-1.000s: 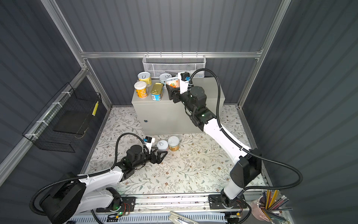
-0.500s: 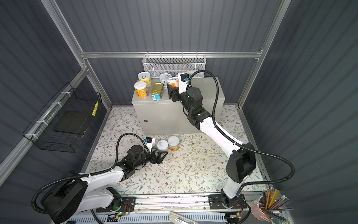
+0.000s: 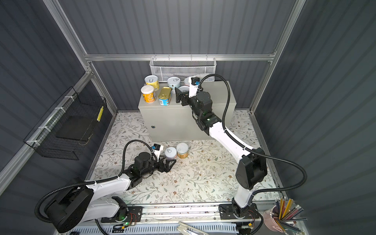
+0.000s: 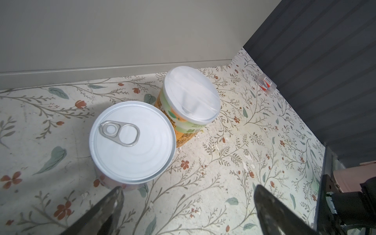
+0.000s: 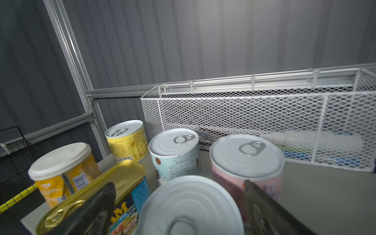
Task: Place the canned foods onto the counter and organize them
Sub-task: 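Lower the peach can onto the cabinet top beside the pink can, then open the right gripper and pull it back down toward the table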
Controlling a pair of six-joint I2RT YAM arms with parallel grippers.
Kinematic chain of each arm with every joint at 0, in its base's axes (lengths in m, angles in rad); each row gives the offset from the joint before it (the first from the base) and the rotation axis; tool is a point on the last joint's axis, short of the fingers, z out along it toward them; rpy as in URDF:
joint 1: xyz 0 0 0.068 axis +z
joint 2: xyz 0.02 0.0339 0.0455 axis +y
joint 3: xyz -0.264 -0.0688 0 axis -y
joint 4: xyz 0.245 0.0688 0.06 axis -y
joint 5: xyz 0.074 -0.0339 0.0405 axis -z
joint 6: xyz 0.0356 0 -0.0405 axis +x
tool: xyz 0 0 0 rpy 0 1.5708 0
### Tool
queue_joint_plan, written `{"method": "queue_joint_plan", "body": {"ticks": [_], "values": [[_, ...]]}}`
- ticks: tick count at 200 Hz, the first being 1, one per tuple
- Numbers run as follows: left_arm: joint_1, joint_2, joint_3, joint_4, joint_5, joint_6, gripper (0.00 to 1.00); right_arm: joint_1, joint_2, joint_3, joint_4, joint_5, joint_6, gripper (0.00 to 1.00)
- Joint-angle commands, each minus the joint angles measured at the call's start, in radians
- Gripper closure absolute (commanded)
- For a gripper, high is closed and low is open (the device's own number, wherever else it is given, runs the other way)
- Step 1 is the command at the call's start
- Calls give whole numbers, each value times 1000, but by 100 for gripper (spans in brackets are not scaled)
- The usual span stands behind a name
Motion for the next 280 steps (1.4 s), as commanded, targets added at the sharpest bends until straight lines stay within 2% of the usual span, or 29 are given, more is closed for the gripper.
{"method": "queue_joint_plan", "body": {"ticks": [1,48,65,88,128,154,183,210,244,280], "values": [[6,-2,14,-10,-8,2,0,-2,-83,-9,-9,6,-21,1],[6,-19,20,-33,-6,6,0,-3,-328,-259,-9,60,-19,1],[7,-29,27,-61,-4,20,0,-8,-458,-366,-37,109,28,1],[6,-71,13,-85,-45,56,0,-33,-658,-513,-101,79,74,1],[6,-180,130,-406,-193,-56,0,-56,-983,-756,-243,69,181,1],[6,-185,247,-606,-279,-155,0,-58,-1141,-872,-320,61,250,1],[5,-127,354,-740,-322,-233,0,-60,-1193,-930,-431,78,334,1],[5,-53,407,-798,-332,-283,0,-60,-1210,-979,-518,92,369,1],[5,18,462,-867,-335,-284,0,-59,-1207,-1016,-602,10,377,1],[6,25,441,-875,-332,-297,0,-59,-1183,-1078,-631,-36,388,1]]}}
